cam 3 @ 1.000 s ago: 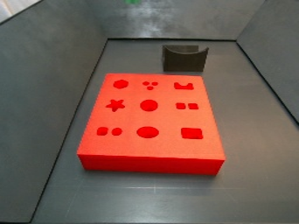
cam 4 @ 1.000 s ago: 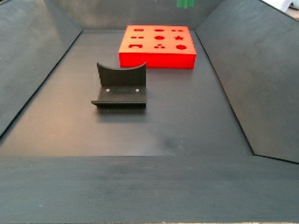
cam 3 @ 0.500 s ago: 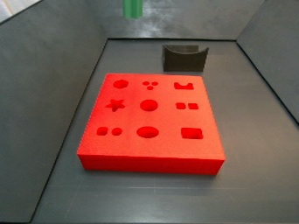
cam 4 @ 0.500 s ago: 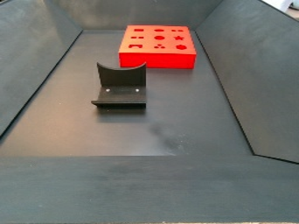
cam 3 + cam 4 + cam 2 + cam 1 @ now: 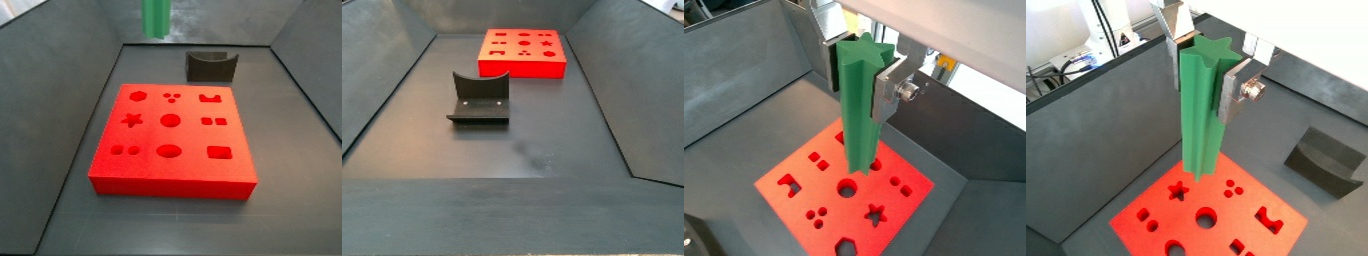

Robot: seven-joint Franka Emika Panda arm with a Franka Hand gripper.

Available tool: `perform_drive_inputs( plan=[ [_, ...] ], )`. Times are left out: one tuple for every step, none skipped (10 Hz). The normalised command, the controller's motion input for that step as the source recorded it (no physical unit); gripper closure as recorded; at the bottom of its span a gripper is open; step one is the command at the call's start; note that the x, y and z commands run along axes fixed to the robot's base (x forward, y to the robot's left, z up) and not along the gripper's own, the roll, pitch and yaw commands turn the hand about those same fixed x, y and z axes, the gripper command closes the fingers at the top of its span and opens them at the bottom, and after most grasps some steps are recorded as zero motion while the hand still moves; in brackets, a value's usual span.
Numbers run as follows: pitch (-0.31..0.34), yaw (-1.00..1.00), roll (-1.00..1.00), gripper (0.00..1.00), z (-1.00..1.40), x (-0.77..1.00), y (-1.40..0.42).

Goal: Pick up the star object. Move up. Move to above the board. Insert the star object.
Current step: Insert the star object.

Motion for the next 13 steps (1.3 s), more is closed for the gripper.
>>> perform_drive_inputs(
  plan=[
    [0.000,0.00,0.00,1.00,-0.04,0.00,0.00],
    [0.000,0.00,0.01,1.00,-0.15,-0.04,0.00],
    [-0.037,-0.06,0.11,1.00,-0.44,-0.22,0.00],
    [-0.066,-0.06,0.12,1.00,-0.51,-0.26,0.00],
    [-0.061,-0.26,0.12,1.00,-0.55,-0.32,0.00],
    [-0.070,-0.51,0.08,1.00,-0.59,-0.33,0.00],
    [-0.059,-0.57,0.07,1.00,-0.60,-0.33,0.00],
    [-0.056,-0.58,0.08,1.00,-0.63,-0.31,0.00],
    [-0.060,-0.70,0.08,1.00,-0.68,-0.27,-0.04],
    [-0.054,-0.78,0.07,1.00,-0.69,-0.17,-0.03],
    [-0.079,-0.85,0.07,1.00,-0.67,-0.07,0.00],
    [-0.076,-0.86,0.08,1.00,-0.61,-0.01,-0.03],
    [-0.093,-0.80,0.08,1.00,-0.50,0.00,-0.01]
  ],
)
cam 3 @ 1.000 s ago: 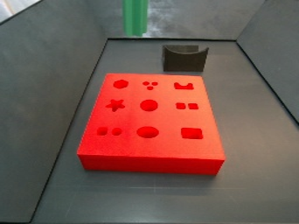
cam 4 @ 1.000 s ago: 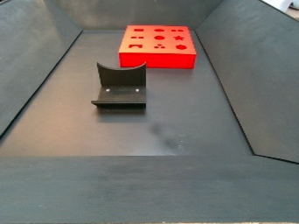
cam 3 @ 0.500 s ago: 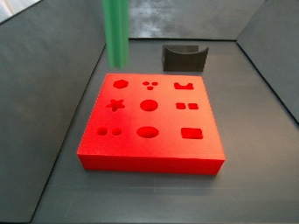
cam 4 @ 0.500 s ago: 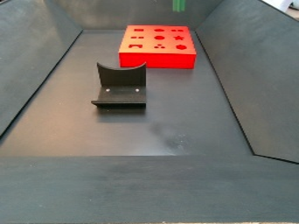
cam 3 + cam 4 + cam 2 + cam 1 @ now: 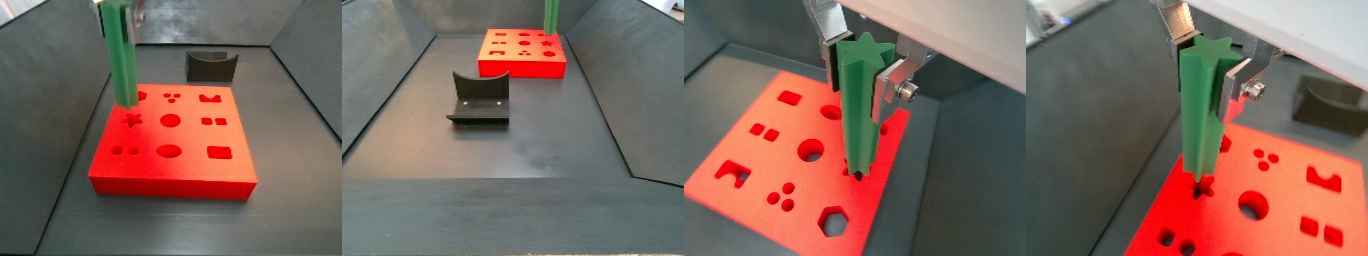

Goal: Pick up the star object. Move up. Move to above the board. Insert the star object.
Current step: Insert the star object.

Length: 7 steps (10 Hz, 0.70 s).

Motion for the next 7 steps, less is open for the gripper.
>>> perform_drive_inputs(
  plan=[
    [-0.110,-0.36,0.09,1.00,-0.23,0.00,0.07],
    [-0.099,-0.04,0.03,1.00,-0.11,0.00,0.00],
    [-0.049,-0.15,0.00,1.00,-0.20,0.00,-0.01],
    [-0.057,-0.32,0.00,1.00,-0.23,0.00,-0.13],
    [-0.069,-0.31,0.00,1.00,-0.22,0.02,-0.17],
    [-0.119,-0.04,0.00,1.00,-0.14,0.12,0.02],
    [-0.101,-0.01,0.00,1.00,-0.06,0.03,0.00]
  ],
)
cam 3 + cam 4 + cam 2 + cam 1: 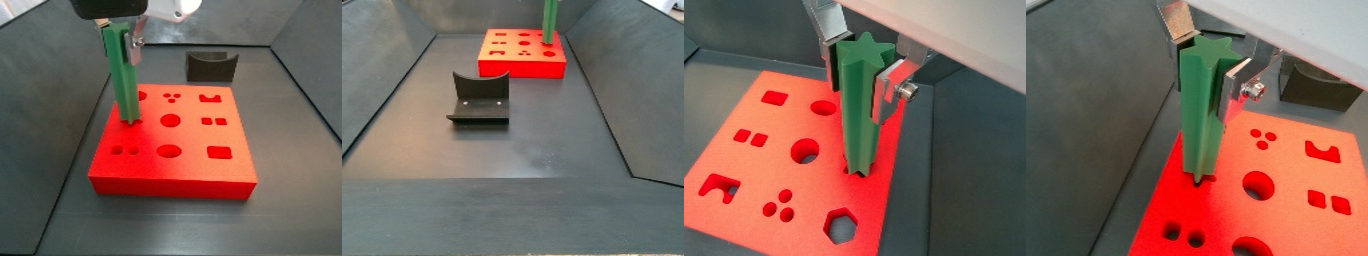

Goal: Pick up the star object. Move up. Move to above the board. Insert the star object.
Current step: Insert the star object.

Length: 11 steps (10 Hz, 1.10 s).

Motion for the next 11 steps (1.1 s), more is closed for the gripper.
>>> perform_drive_inputs(
  plan=[
    [-0.076,-0.03,0.00,1.00,-0.07,0.03,0.00],
    [-0.051,-0.04,0.00,1.00,-0.06,0.10,0.00],
    [-0.043,-0.04,0.00,1.00,-0.06,0.09,0.00],
    [-0.027,-0.03,0.00,1.00,-0.06,0.07,0.00],
    [-0.004,-0.05,0.00,1.00,-0.07,0.02,0.00],
    [0.000,-0.07,0.00,1.00,-0.09,0.00,0.00],
    [0.000,-0.11,0.01,1.00,-0.13,0.02,0.00],
    [0.000,-0.10,0.02,1.00,-0.18,0.01,0.00],
    [0.000,-0.12,0.01,1.00,-0.17,0.02,-0.03],
    [0.000,-0.13,0.00,1.00,-0.13,0.06,-0.09],
    [0.000,0.00,0.03,1.00,-0.07,0.09,0.00]
  ],
)
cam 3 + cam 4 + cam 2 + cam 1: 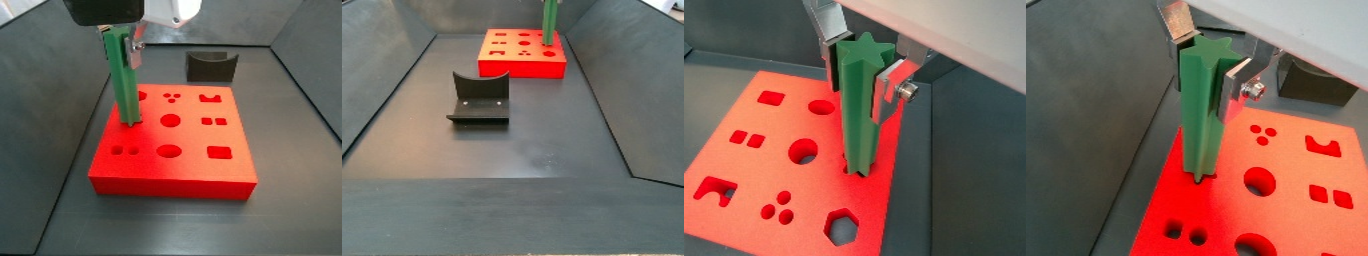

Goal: Pick up the star object. Move up. Move to above the board. Insert the star object.
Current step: Insert the star object.

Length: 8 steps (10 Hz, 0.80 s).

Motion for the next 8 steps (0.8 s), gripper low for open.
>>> perform_drive_inputs(
  plan=[
    [0.000,-0.03,0.04,1.00,-0.11,0.05,-0.02],
    [0.000,-0.07,0.05,1.00,-0.11,0.07,-0.08],
    [0.000,-0.09,0.05,1.00,-0.13,0.04,-0.09],
    [0.000,-0.11,0.04,1.00,-0.15,0.08,-0.08],
    [0.023,-0.15,0.04,1.00,-0.16,0.15,-0.12],
    [0.000,-0.17,0.03,1.00,-0.14,0.08,-0.09],
    [0.000,-0.18,0.03,1.00,-0.12,0.07,-0.09],
    [0.000,-0.18,0.03,1.00,-0.11,0.01,-0.09]
  ],
)
